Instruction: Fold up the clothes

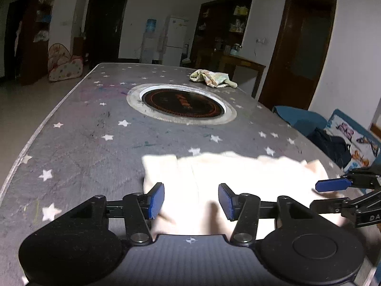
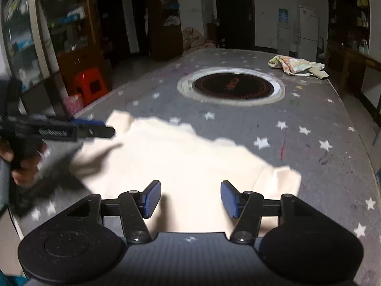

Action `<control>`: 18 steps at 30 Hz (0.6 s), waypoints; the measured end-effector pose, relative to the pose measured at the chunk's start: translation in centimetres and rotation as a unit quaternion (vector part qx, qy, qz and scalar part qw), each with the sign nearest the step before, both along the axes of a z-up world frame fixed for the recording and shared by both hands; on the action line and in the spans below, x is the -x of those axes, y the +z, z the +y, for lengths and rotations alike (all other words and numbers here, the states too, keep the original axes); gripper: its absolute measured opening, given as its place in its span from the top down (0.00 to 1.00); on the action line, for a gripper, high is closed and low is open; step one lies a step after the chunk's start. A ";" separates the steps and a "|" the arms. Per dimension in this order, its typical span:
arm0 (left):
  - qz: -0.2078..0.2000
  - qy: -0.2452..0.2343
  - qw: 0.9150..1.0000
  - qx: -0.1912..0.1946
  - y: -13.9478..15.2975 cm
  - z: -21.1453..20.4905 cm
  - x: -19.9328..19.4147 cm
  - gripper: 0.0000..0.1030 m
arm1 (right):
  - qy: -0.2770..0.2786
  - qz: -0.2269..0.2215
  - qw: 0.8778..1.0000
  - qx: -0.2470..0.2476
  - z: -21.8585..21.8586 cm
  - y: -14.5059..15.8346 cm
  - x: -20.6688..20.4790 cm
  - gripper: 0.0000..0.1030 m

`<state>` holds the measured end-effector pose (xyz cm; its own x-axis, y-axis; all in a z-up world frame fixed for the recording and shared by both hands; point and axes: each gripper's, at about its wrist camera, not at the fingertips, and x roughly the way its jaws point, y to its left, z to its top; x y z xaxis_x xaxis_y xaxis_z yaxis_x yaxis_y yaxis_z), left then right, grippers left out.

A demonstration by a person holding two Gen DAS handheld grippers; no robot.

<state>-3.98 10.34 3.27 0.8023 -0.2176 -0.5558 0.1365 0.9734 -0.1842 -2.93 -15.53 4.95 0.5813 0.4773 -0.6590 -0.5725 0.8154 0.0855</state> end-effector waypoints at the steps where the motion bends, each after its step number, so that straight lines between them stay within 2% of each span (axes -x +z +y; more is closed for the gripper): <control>1: 0.002 -0.001 1.000 -0.002 -0.2 -0.1 0.2 0.48 | -0.004 0.004 1.000 0.003 -0.2 -0.4 0.1 0.45; 6: 0.003 0.004 0.999 -0.036 -1.0 -0.7 1.1 0.47 | -0.026 0.011 1.000 0.005 -1.6 -1.4 0.8 0.45; 10: 0.003 0.007 0.999 -0.037 -1.0 -0.8 1.5 0.45 | -0.032 0.004 0.999 -0.004 -2.2 -0.9 1.5 0.42; 14: 0.004 0.007 0.999 -0.037 -0.9 -0.7 2.0 0.43 | -0.034 0.007 0.999 0.006 -2.4 -1.6 1.6 0.42; 18: 0.005 0.007 0.999 -0.044 -1.0 -0.8 2.6 0.39 | -0.035 -0.001 0.999 0.008 -2.0 -1.0 1.9 0.40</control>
<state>-6.58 9.58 2.28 0.7990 -0.1557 -0.5808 0.1207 0.9878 -0.0988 -4.80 -17.50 3.91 0.6138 0.4240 -0.6659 -0.5140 0.8549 0.0706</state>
